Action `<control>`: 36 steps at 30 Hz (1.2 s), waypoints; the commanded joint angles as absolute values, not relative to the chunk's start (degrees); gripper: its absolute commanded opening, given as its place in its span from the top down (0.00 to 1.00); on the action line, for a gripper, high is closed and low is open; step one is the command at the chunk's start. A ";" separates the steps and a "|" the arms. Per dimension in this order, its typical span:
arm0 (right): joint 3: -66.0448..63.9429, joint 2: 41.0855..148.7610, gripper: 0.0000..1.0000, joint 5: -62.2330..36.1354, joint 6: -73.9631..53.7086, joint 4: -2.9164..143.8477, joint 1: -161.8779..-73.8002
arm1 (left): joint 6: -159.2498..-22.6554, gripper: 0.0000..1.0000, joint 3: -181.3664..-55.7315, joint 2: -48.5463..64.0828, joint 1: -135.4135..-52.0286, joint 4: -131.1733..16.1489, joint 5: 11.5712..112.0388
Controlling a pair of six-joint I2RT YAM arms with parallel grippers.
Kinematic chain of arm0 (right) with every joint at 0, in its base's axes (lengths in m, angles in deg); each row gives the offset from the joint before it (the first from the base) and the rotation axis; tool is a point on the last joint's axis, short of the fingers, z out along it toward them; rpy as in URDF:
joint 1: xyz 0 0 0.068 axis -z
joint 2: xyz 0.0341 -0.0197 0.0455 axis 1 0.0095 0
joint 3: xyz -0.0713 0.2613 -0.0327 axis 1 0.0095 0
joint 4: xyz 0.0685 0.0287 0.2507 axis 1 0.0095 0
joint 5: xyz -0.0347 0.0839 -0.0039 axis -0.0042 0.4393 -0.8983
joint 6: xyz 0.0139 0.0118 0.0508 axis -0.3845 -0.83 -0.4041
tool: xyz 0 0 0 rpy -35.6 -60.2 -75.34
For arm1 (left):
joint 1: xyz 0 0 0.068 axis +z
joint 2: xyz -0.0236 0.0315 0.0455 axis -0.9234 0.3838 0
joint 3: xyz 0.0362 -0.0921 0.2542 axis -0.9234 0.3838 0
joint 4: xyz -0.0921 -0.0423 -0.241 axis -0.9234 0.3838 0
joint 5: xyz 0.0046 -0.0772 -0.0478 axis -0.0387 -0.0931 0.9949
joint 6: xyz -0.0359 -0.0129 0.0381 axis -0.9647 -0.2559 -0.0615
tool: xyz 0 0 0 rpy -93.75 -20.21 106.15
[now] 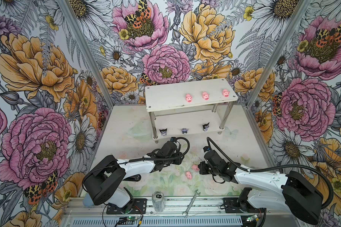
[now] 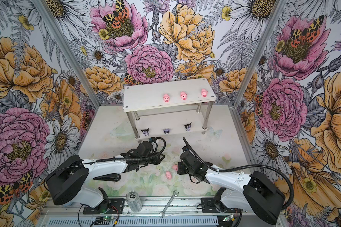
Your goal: Place and organize the plastic toys onto the shelf
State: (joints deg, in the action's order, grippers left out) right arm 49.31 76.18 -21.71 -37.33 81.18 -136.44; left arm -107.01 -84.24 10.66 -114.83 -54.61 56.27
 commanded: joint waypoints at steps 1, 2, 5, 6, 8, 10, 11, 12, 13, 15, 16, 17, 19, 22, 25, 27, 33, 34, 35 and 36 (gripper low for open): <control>47.85 77.65 1.00 -21.87 -36.27 80.23 -136.93 | -106.71 0.58 -85.20 11.14 -115.33 -54.75 55.09; 47.84 77.91 1.00 -22.25 -36.24 80.15 -136.70 | -106.87 0.58 -85.21 11.22 -115.37 -54.70 54.96; 47.90 78.07 1.00 -22.84 -36.41 80.18 -135.50 | -106.95 0.58 -85.30 11.47 -115.51 -54.65 54.83; 48.01 77.69 1.00 -22.83 -36.54 80.18 -135.23 | -106.95 0.57 -85.35 11.49 -115.53 -54.70 54.83; 47.99 76.41 1.00 -21.89 -36.55 80.27 -135.22 | -106.87 0.58 -85.39 11.47 -115.50 -54.74 54.79; 47.48 75.44 1.00 -19.75 -36.34 80.43 -135.23 | -106.68 0.58 -85.35 11.49 -115.51 -54.70 54.70; 47.07 75.16 1.00 -18.96 -36.41 80.99 -135.16 | -106.60 0.58 -85.46 11.57 -115.51 -54.61 54.63; 46.66 74.99 1.00 -18.38 -36.40 81.51 -135.21 | -106.60 0.58 -85.47 11.73 -115.51 -54.62 54.58; 46.30 74.81 1.00 -17.96 -36.38 82.19 -135.40 | -106.61 0.58 -85.63 11.91 -115.51 -54.61 54.54; 45.81 74.49 1.00 -17.94 -36.50 83.11 -136.30 | -106.56 0.58 -85.75 12.10 -115.51 -54.82 54.60; 45.56 74.38 1.00 -18.00 -36.61 83.22 -136.77 | -106.62 0.58 -85.73 12.19 -115.51 -54.95 54.70; 45.41 74.45 1.00 -17.96 -36.63 83.19 -137.12 | -106.61 0.58 -85.66 12.27 -115.51 -55.04 54.64; 44.92 75.30 1.00 -17.58 -36.64 83.16 -137.62 | -106.68 0.58 -85.66 12.46 -115.51 -55.23 54.72; 44.52 78.03 1.00 -17.65 -36.63 83.09 -137.93 | -106.65 0.58 -85.66 12.57 -115.46 -55.23 54.72; 44.55 80.95 1.00 -18.52 -36.77 82.92 -137.17 | -106.74 0.58 -85.58 12.45 -115.59 -55.23 54.96; 45.17 82.23 1.00 -18.66 -36.96 82.11 -135.56 | -106.87 0.58 -85.40 12.13 -115.68 -55.23 54.95; 46.94 83.15 1.00 -16.74 -36.22 76.93 -129.86 | -106.51 0.58 -85.91 11.02 -117.57 -53.49 53.69; 46.94 83.32 1.00 -16.67 -35.89 76.31 -129.07 | -106.29 0.57 -86.45 10.84 -118.14 -52.79 53.07; 46.86 83.42 1.00 -16.55 -35.62 75.90 -128.34 | -106.17 0.57 -86.95 10.79 -118.76 -52.07 52.60; 46.77 83.65 1.00 -16.51 -35.43 75.35 -127.55 | -106.03 0.57 -87.43 10.71 -119.31 -51.49 52.37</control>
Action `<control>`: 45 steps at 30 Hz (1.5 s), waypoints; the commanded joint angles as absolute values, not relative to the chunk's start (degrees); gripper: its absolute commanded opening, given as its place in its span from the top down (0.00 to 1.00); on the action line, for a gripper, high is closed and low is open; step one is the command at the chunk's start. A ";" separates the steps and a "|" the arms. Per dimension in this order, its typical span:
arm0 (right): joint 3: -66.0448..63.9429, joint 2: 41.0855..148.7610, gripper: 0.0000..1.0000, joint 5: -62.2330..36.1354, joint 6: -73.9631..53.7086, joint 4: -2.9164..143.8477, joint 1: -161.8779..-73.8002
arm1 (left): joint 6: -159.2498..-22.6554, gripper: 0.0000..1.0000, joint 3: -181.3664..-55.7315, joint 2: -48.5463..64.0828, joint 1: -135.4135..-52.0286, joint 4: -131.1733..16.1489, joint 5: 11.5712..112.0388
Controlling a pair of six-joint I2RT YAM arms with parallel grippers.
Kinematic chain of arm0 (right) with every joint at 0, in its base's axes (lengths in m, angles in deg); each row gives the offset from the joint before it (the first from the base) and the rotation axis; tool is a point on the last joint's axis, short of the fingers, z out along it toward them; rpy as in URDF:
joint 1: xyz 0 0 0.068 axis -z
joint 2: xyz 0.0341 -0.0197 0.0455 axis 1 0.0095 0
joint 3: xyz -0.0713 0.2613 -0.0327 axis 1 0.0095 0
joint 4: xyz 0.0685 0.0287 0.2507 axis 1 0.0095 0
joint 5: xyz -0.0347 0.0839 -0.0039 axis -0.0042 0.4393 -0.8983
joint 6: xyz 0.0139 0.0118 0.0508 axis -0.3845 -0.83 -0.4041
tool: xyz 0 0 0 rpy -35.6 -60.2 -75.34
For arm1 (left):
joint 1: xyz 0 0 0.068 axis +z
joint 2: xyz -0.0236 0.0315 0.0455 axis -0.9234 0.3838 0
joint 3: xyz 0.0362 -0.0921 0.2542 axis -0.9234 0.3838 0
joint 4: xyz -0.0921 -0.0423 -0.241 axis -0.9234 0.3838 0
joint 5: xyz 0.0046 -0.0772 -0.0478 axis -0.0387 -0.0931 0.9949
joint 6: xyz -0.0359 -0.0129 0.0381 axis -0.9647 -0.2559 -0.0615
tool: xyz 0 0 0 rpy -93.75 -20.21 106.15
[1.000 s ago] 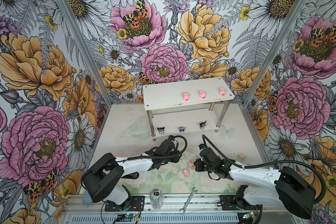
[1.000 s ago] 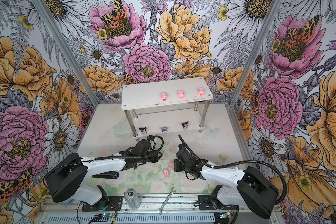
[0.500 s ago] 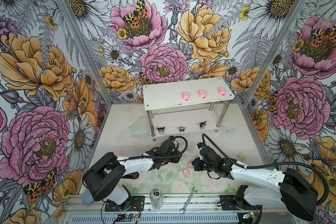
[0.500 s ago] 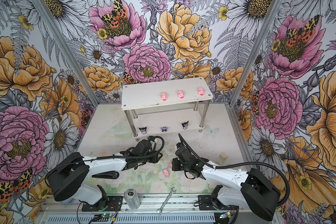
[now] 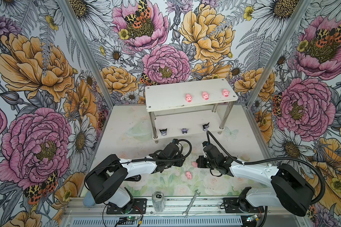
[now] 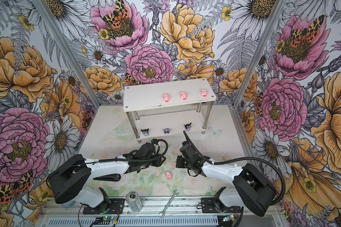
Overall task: Place and organize the plastic toys onto the shelf
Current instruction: 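Close the left gripper on a floor pig while the right gripper draws back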
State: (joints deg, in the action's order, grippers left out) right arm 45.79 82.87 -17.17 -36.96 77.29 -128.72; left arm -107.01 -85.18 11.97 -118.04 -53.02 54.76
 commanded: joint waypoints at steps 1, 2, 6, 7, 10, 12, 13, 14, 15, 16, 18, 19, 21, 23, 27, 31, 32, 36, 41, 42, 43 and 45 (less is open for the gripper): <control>46.72 83.97 1.00 -16.20 -35.31 74.83 -126.81 | -106.02 0.56 -87.88 10.70 -119.84 -51.13 52.28; 46.77 84.05 1.00 -15.95 -35.14 74.38 -126.20 | -106.07 0.55 -88.26 10.64 -120.22 -50.86 52.28; 46.91 83.37 1.00 -15.47 -34.54 74.34 -124.76 | -106.80 0.49 -89.83 10.79 -122.10 -49.92 51.97; 47.15 82.74 1.00 -15.88 -34.49 74.92 -124.41 | -107.11 0.47 -90.48 11.07 -122.63 -49.28 51.71; 47.93 80.73 1.00 -18.27 -33.72 77.58 -124.00 | -107.83 0.45 -92.67 12.53 -124.10 -46.63 50.60; 48.78 80.23 1.00 -18.55 -33.40 78.21 -124.04 | -108.34 0.44 -93.62 13.86 -125.06 -46.24 50.80; 49.16 80.40 1.00 -18.03 -33.27 78.02 -124.07 | -108.60 0.44 -93.96 14.63 -125.58 -46.24 50.85; 49.58 80.81 1.00 -17.26 -33.27 77.41 -124.14 | -108.69 0.44 -94.35 15.31 -126.03 -46.29 50.85; 50.23 81.38 1.00 -16.11 -33.38 76.03 -124.17 | -108.80 0.43 -94.72 16.18 -126.39 -46.23 50.85; 51.12 82.06 1.00 -14.63 -33.55 73.67 -124.37 | -108.85 0.43 -95.02 16.90 -126.56 -46.24 50.85; 52.90 83.60 1.00 -12.07 -34.73 68.71 -124.62 | -109.36 0.42 -95.41 18.14 -126.66 -46.27 50.78; 53.53 84.61 1.00 -11.24 -35.45 66.90 -124.79 | -109.73 0.41 -95.56 18.58 -126.65 -46.26 50.39; 54.13 86.33 1.00 -10.65 -36.36 64.72 -125.34 | -110.23 0.37 -95.51 18.77 -126.67 -46.19 50.00; 54.66 87.74 1.00 -10.07 -37.22 62.60 -126.46 | -110.79 0.34 -95.56 18.56 -126.67 -45.96 49.76; 55.22 89.69 1.00 -8.96 -39.00 59.94 -130.00 | -111.51 0.32 -95.68 18.28 -126.59 -45.20 49.45; 57.54 88.97 1.00 -8.60 -42.02 57.48 -131.57 | -111.88 0.32 -95.72 18.08 -126.49 -44.07 49.02; 58.02 88.21 1.00 -8.96 -42.24 57.85 -131.57 | -111.81 0.33 -95.75 17.97 -126.42 -43.92 49.01; 58.51 81.99 1.00 -13.23 -40.88 65.92 -131.09 | -111.49 0.36 -96.00 18.46 -126.15 -43.34 48.92; 58.67 70.33 1.00 -16.54 -39.36 74.86 -128.76 | -111.05 0.42 -98.01 20.42 -126.14 -41.09 47.62; 58.88 67.78 1.00 -16.94 -39.26 76.30 -128.08 | -110.97 0.42 -98.44 20.79 -126.23 -40.98 47.57; 59.10 65.49 1.00 -17.17 -39.07 77.47 -127.53 | -111.00 0.42 -98.72 21.18 -126.27 -40.97 47.59; 59.35 61.24 1.00 -17.74 -38.32 80.19 -126.33 | -110.82 0.41 -99.26 21.99 -126.41 -40.89 47.69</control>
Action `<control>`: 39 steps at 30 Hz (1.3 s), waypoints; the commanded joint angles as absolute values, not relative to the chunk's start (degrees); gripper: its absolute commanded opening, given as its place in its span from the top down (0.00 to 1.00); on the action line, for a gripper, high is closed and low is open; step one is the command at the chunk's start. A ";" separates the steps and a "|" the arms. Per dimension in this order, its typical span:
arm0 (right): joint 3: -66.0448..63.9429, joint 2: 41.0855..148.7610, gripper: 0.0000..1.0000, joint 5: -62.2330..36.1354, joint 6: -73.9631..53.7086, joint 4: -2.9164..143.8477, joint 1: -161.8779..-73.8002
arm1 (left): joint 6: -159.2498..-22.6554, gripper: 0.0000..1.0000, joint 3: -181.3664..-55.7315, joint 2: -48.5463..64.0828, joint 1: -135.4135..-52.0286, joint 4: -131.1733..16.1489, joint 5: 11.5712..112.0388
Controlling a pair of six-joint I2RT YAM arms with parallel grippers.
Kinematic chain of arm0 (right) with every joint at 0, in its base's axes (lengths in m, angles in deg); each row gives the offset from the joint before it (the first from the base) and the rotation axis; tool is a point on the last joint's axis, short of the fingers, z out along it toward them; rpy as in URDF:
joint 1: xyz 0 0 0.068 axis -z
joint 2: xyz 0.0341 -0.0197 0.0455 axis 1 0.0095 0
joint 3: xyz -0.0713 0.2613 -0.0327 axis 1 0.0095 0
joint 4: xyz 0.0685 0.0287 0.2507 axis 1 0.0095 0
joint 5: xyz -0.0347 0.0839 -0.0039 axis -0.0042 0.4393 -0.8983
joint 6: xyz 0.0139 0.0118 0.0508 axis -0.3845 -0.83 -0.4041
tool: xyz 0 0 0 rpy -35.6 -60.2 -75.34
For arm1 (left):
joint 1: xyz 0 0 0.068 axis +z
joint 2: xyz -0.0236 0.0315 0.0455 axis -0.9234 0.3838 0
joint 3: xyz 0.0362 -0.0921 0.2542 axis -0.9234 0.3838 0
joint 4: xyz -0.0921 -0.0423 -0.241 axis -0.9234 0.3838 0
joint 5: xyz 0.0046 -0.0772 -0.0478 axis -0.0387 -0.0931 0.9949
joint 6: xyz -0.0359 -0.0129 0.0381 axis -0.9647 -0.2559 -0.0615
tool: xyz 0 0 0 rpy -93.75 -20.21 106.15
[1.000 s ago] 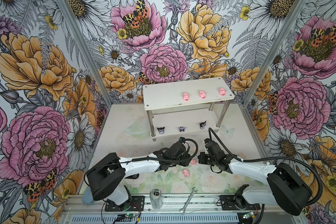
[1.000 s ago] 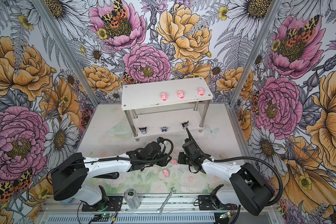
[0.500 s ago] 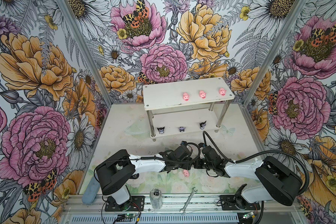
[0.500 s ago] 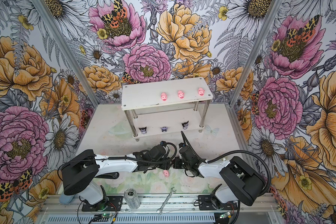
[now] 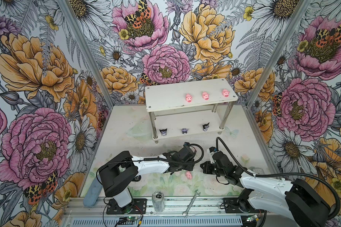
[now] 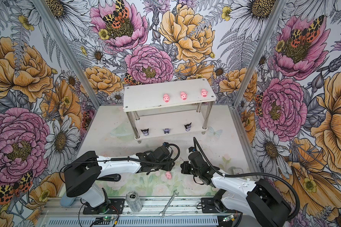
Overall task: Place and organize the plastic toys onto the shelf
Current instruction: 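Close the left gripper on a floor pig while the right gripper draws back, then lift the pink pig with the left gripper up over the shelf top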
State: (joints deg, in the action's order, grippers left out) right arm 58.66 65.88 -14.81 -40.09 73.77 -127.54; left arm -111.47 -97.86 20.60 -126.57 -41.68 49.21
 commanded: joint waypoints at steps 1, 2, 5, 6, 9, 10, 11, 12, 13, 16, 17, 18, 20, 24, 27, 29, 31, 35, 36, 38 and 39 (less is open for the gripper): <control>59.33 59.95 1.00 -17.97 -37.98 81.52 -125.79 | -110.82 0.40 -99.52 22.47 -126.42 -40.83 47.64; 59.38 58.64 1.00 -18.10 -37.53 82.79 -125.18 | -110.86 0.40 -99.75 22.98 -126.48 -40.72 47.69; 59.59 57.31 1.00 -17.75 -36.97 84.51 -123.86 | -110.85 0.40 -100.16 24.21 -126.49 -40.38 47.69; 59.68 57.29 1.00 -17.58 -36.90 84.56 -123.61 | -110.89 0.40 -100.38 24.60 -126.49 -40.18 47.55; 59.82 57.81 1.00 -17.47 -36.73 84.48 -123.38 | -110.86 0.40 -101.07 25.31 -126.58 -38.80 46.32; 59.72 57.98 1.00 -17.43 -36.64 84.43 -123.30 | -110.86 0.41 -101.28 25.45 -126.66 -38.39 46.02; 59.70 58.22 1.00 -17.56 -36.39 84.42 -123.25 | -110.86 0.42 -101.47 25.66 -126.67 -38.18 45.79; 59.60 58.44 1.00 -17.62 -36.20 84.46 -123.16 | -110.87 0.44 -101.61 25.86 -126.66 -38.18 45.76; 59.60 58.61 1.00 -17.62 -36.02 84.41 -123.10 | -110.91 0.46 -101.72 26.06 -126.67 -38.18 45.75; 59.73 58.71 1.00 -17.56 -35.82 84.48 -122.79 | -110.91 0.53 -102.34 26.95 -126.65 -38.18 45.82; 59.85 58.66 1.00 -17.56 -35.79 84.46 -122.83 | -110.93 0.56 -102.55 27.26 -126.66 -38.15 45.99; 59.93 58.49 1.00 -17.59 -35.69 84.48 -122.68 | -110.91 0.59 -102.66 27.48 -126.65 -38.11 46.10; 60.22 58.24 1.00 -17.62 -35.59 84.41 -122.54 | -110.98 0.62 -102.97 27.75 -126.62 -37.94 46.28; 60.78 57.83 1.00 -17.63 -35.47 84.49 -122.16 | -110.74 0.74 -103.79 27.33 -126.66 -36.32 46.15; 60.98 57.81 1.00 -17.56 -35.09 84.46 -121.98 | -110.00 0.76 -105.10 26.08 -126.67 -33.52 45.61; 60.92 57.95 1.00 -17.41 -34.61 84.42 -121.91 | -109.00 0.77 -106.48 24.50 -126.67 -30.38 44.64; 60.96 58.22 1.00 -17.21 -34.31 84.43 -121.81 | -107.79 0.77 -108.23 22.14 -126.67 -26.12 42.76; 61.08 58.58 1.00 -17.29 -33.83 84.42 -121.57 | -104.90 0.77 -113.15 15.59 -125.75 -16.16 37.12; 61.12 58.64 1.00 -17.22 -33.70 84.44 -121.56 | -104.29 0.77 -114.39 14.19 -125.25 -13.75 36.17; 61.32 58.73 1.00 -17.46 -33.49 84.42 -121.45 | -102.80 0.77 -117.52 11.08 -123.99 -9.02 34.38; 61.31 58.71 1.00 -17.47 -33.43 84.49 -121.40 | -102.23 0.78 -119.12 9.96 -123.38 -7.07 33.53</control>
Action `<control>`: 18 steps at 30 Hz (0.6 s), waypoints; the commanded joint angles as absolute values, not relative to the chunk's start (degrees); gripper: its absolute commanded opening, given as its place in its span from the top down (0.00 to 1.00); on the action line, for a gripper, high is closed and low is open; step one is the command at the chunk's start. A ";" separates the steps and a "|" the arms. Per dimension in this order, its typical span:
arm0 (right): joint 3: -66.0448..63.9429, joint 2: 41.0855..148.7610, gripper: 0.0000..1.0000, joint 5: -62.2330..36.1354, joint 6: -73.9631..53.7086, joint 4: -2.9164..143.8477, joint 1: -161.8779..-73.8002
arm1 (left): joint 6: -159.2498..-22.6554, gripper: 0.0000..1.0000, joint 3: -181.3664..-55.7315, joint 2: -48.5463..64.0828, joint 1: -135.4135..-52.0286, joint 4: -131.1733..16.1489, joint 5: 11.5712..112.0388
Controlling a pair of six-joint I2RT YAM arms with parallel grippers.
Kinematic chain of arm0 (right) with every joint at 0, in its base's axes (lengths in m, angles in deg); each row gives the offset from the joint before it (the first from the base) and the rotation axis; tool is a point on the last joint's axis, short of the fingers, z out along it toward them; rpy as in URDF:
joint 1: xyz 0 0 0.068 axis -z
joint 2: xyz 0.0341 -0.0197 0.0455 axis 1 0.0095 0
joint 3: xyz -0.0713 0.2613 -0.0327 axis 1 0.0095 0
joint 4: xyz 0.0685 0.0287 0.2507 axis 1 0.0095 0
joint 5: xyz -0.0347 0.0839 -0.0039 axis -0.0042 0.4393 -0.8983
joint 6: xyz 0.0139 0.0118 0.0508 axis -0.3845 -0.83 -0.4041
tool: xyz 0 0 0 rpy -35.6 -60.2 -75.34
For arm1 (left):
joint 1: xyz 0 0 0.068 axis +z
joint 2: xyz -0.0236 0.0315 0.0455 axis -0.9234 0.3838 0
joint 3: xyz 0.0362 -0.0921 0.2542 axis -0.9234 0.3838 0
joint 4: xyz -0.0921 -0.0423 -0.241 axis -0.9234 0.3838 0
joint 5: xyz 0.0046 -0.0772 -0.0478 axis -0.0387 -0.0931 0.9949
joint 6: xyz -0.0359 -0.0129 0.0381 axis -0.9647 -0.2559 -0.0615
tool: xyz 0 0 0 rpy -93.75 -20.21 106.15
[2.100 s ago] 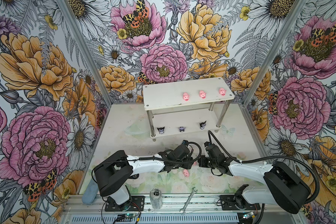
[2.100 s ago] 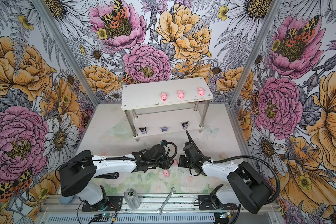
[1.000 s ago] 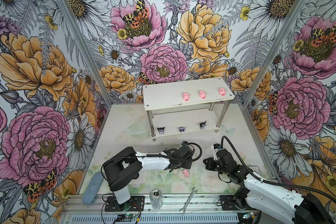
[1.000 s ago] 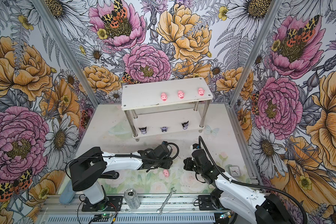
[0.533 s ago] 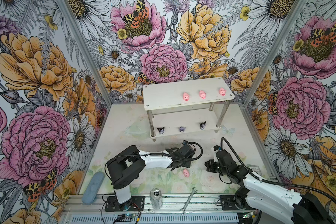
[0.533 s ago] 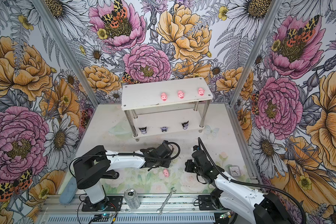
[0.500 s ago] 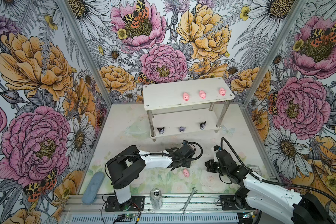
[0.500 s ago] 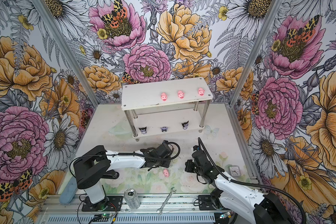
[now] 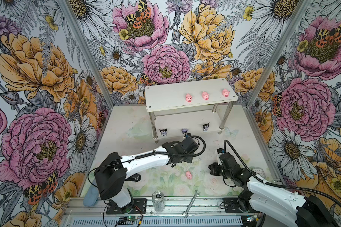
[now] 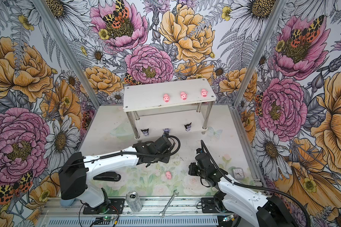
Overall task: Place and organize the plastic toys onto the shelf
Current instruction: 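Lift the pink pig with the left gripper up over the shelf top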
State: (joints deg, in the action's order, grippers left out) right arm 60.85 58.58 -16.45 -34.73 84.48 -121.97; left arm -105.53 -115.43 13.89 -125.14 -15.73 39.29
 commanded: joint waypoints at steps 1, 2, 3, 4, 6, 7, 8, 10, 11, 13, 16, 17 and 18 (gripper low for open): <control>61.47 58.73 1.00 -17.47 -33.30 84.45 -121.36 | -101.23 0.77 -121.10 8.68 -122.67 -4.99 32.68; 61.49 58.78 1.00 -17.51 -33.22 84.41 -121.29 | -100.18 0.78 -123.31 7.71 -121.96 -2.86 31.78; 61.60 58.81 1.00 -17.55 -33.19 84.43 -121.29 | -99.35 0.78 -125.18 6.94 -121.53 -1.32 30.81; 61.70 58.83 1.00 -17.56 -33.16 84.48 -121.29 | -98.03 0.78 -127.44 6.20 -120.96 0.22 29.90; 61.95 58.98 1.00 -17.64 -33.21 84.34 -121.20 | -95.45 0.78 -131.77 5.24 -120.00 2.31 28.04; 61.82 59.07 1.00 -17.70 -33.26 84.36 -121.26 | -93.85 0.78 -134.21 5.00 -119.39 3.02 27.44; 61.80 59.22 1.00 -17.79 -33.26 84.35 -121.21 | -91.89 0.78 -136.47 4.96 -118.79 3.41 27.53; 61.81 59.40 1.00 -17.89 -33.26 84.28 -121.14 | -88.26 0.78 -140.71 5.38 -117.50 4.00 27.05; 61.77 59.46 1.00 -17.92 -33.26 84.25 -121.20 | -86.46 0.77 -143.06 5.80 -116.92 4.25 26.98; 61.79 59.63 1.00 -17.97 -33.45 84.29 -121.19 | -83.19 0.76 -147.06 6.91 -115.92 4.32 27.00; 61.77 60.05 1.00 -18.31 -33.43 84.19 -121.19 | -78.53 0.76 -153.58 9.37 -115.09 4.88 26.38; 61.70 60.31 1.00 -18.40 -33.44 84.11 -121.20 | -76.92 0.76 -155.40 10.21 -114.85 4.91 26.10; 61.67 60.50 1.00 -18.52 -33.49 84.07 -121.22 | -75.68 0.75 -156.78 10.91 -114.57 4.81 25.91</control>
